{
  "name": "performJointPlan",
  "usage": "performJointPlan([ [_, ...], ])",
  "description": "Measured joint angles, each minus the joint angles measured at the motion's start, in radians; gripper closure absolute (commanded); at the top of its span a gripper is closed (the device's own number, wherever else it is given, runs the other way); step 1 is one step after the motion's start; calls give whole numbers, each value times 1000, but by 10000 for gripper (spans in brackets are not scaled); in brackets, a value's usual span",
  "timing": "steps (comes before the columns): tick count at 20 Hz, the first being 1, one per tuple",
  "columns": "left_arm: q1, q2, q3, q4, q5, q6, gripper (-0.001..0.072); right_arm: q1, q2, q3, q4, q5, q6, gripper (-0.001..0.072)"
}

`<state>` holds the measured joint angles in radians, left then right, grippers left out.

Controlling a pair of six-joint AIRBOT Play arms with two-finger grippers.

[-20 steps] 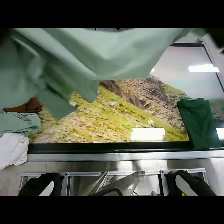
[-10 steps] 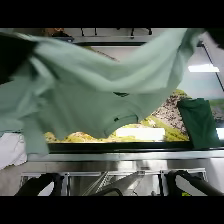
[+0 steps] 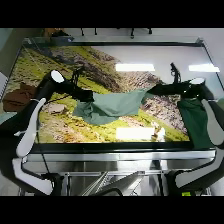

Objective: Fold the shirts.

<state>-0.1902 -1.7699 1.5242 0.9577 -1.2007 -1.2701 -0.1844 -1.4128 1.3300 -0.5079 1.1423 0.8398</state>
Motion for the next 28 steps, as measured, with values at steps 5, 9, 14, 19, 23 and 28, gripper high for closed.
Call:
performJointPlan([
  [5,73,-217,216,-131,-23,14,19,-1,-111,-18,132,-106,-119,421],
  [9,133,-248,390,-193,-123,-21,20,-2,-79,4,162,-132,-156,407],
  [14,175,-157,378,-208,-282,-78,19,-2,1,13,-11,-133,-101,195],
  [19,135,30,19,-106,-269,-92,20,-2,28,13,-182,-58,-14,195],
  [23,69,145,-292,-63,-112,-99,20,-2,33,13,-230,-13,10,196],
  [28,-16,162,-449,-56,103,-107,97,-2,32,13,-245,5,21,196],
])
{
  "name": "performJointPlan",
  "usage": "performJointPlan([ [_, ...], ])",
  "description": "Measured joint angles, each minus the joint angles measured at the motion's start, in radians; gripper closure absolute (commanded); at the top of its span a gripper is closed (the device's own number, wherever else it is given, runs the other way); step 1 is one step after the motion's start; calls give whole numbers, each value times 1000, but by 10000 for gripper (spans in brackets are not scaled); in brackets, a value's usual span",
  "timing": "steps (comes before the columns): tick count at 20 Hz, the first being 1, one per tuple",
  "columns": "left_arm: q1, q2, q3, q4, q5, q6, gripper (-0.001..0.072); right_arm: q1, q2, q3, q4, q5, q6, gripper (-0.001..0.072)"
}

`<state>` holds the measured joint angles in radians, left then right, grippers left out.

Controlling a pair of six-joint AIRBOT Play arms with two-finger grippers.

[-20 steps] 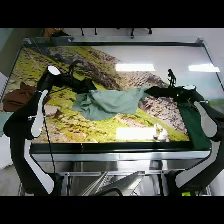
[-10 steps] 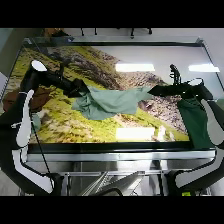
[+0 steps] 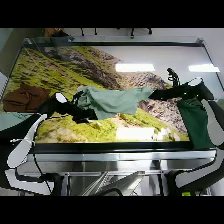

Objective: Fold the shirts.

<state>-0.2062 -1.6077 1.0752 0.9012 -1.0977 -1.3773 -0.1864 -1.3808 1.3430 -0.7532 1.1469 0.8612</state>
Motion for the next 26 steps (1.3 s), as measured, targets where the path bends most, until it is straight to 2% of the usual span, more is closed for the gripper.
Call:
performJointPlan([
  [2,-17,-24,3,-5,53,-3,397,0,-3,0,-5,3,1,196],
  [3,-23,-44,15,-3,73,-11,617,0,-4,0,-6,3,1,196],
  [4,-25,-60,28,3,89,-11,687,0,-4,0,-6,4,1,196],
  [9,-31,-104,140,34,115,-11,688,0,-5,0,-6,7,2,196],
  [15,-34,-68,267,32,-8,0,688,1,-15,0,10,-39,0,199],
  [16,-34,-51,267,45,-26,1,688,1,-24,0,23,-50,0,230],
  [18,-31,-26,263,68,-34,5,688,3,-51,0,61,-61,-1,244],
  [19,-29,-19,260,78,-43,5,688,5,-68,0,84,-66,-2,383],
  [20,-28,-14,258,84,-48,5,689,8,-85,0,113,-67,-10,617],
  [21,-27,-10,256,87,-47,6,689,11,-98,0,145,-60,-24,691],
  [26,-2,31,286,99,-82,23,691,-2,-81,37,402,55,-101,692],
])
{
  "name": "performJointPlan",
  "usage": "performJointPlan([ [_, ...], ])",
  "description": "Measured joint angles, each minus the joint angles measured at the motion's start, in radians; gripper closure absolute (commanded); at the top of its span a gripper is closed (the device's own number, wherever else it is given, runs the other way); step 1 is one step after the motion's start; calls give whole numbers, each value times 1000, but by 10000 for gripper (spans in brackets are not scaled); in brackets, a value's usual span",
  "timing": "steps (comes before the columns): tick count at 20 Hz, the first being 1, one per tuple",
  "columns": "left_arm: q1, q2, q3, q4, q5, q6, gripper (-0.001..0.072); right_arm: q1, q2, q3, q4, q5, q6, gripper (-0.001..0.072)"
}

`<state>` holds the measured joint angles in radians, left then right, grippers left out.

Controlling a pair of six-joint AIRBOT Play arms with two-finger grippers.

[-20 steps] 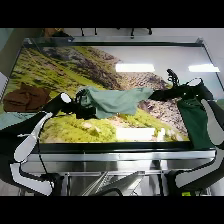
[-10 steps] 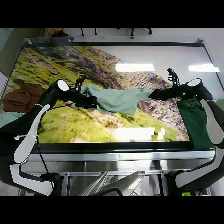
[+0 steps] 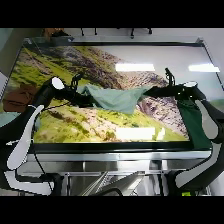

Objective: Fold the shirts.

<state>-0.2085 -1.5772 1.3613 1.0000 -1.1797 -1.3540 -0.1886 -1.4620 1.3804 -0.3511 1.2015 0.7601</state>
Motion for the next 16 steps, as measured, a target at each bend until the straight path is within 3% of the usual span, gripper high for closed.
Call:
performJointPlan([
  [4,78,136,201,2,-108,5,691,-102,125,134,310,66,2,692],
  [8,173,273,552,-8,-182,-6,691,-222,282,286,539,-10,25,691],
  [11,228,378,704,-13,-144,-16,691,-264,405,348,603,-134,29,691],
  [16,284,558,620,-13,-10,-7,691,-284,543,378,594,-244,8,691],
])
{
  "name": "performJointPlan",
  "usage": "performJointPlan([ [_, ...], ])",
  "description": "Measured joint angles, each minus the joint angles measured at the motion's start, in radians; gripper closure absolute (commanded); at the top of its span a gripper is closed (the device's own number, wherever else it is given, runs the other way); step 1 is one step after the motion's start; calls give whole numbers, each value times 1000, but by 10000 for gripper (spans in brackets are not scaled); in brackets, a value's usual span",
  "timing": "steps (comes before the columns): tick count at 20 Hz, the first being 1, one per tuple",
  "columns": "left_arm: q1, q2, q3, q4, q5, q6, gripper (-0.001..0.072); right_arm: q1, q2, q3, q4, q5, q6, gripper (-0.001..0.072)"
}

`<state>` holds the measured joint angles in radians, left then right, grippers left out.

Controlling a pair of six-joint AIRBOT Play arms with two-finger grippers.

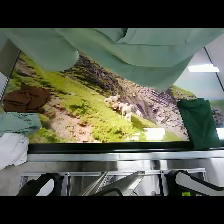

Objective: Fold the shirts.

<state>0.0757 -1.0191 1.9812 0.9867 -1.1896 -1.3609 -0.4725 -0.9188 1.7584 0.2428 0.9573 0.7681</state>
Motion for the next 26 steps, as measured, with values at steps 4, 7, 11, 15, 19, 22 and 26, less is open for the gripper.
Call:
performJointPlan([
  [4,12,50,-53,2,41,11,691,-3,34,5,-53,11,-6,691],
  [7,-2,17,-65,7,-4,15,690,19,13,6,-158,64,28,691],
  [11,-68,-150,-87,15,-153,17,690,176,-111,2,-433,121,102,690],
  [15,-116,-369,-243,16,-171,27,690,375,-351,-22,-683,121,137,690],
  [19,-89,-614,-376,9,-55,53,690,481,-631,-31,-784,16,145,689],
  [22,-49,-763,-360,-44,-5,73,690,504,-745,-32,-792,-64,141,458],
  [26,-27,-901,-248,-101,-10,88,689,483,-759,-14,-802,-80,121,419],
])
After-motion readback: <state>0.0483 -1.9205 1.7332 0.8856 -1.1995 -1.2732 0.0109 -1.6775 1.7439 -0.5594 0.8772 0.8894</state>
